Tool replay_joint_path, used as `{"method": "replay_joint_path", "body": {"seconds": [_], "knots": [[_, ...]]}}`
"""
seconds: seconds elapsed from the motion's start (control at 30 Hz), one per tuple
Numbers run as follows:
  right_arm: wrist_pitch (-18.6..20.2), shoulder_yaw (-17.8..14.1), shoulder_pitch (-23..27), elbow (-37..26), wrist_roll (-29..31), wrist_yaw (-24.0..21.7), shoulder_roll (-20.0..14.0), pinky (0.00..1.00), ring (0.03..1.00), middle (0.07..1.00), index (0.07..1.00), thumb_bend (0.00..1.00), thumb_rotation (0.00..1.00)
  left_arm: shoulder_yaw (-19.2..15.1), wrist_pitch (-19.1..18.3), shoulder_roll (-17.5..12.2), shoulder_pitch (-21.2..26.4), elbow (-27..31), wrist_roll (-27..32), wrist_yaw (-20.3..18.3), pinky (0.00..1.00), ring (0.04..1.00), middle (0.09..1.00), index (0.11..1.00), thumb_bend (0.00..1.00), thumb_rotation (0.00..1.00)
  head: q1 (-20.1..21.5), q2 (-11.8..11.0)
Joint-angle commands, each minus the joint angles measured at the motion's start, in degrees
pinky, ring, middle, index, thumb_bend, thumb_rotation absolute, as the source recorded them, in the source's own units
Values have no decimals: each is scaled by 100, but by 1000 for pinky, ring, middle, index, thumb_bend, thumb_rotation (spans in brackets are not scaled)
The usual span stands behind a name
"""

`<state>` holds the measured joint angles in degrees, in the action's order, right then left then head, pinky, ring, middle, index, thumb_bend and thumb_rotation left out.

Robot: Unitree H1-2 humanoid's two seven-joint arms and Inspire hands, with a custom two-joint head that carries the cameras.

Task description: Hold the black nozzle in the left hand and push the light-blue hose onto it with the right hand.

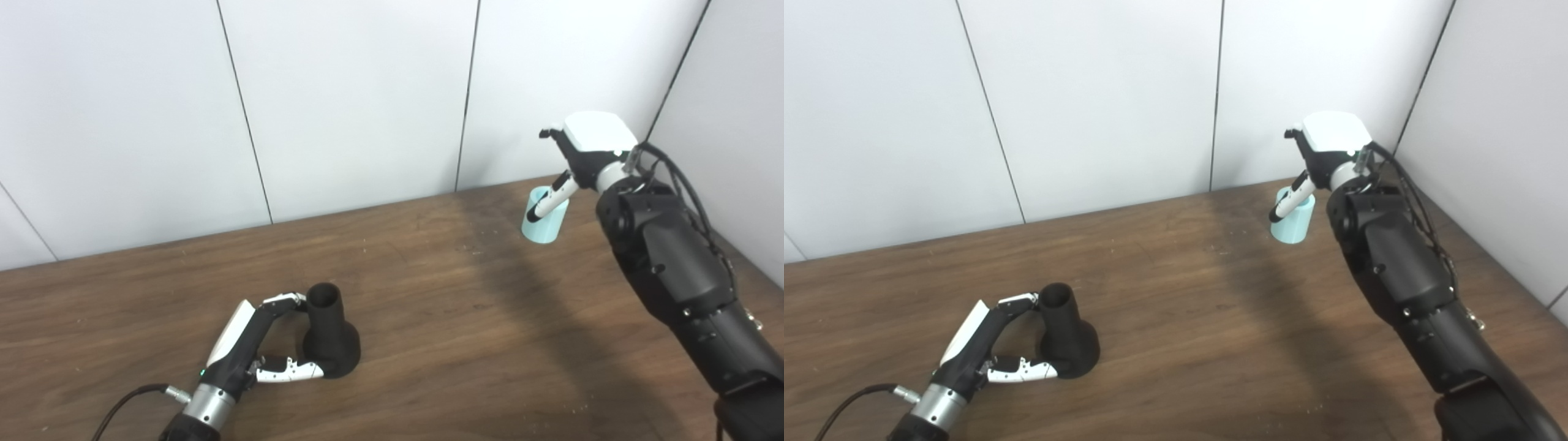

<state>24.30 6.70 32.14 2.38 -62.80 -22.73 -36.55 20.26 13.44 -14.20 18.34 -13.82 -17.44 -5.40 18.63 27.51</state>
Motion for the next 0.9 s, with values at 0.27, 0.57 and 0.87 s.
{"method": "replay_joint_path", "body": {"seconds": [0.27,0.57,0.87], "knots": [[-90,132,427,247,-50,337,-261,882,876,893,845,1000,344,170,-389,-154,-352,-184,-338,-324,913,733,604,483,514,78,-22,34],[-162,299,589,756,-17,511,-295,855,885,894,846,1000,385,184,-410,-127,-336,-196,-344,-318,913,733,604,482,514,78,-38,51],[-225,366,674,899,64,501,-309,863,876,890,836,1000,391,183,-378,-106,-352,-206,-334,-296,914,733,603,482,514,78,-49,49]]}}
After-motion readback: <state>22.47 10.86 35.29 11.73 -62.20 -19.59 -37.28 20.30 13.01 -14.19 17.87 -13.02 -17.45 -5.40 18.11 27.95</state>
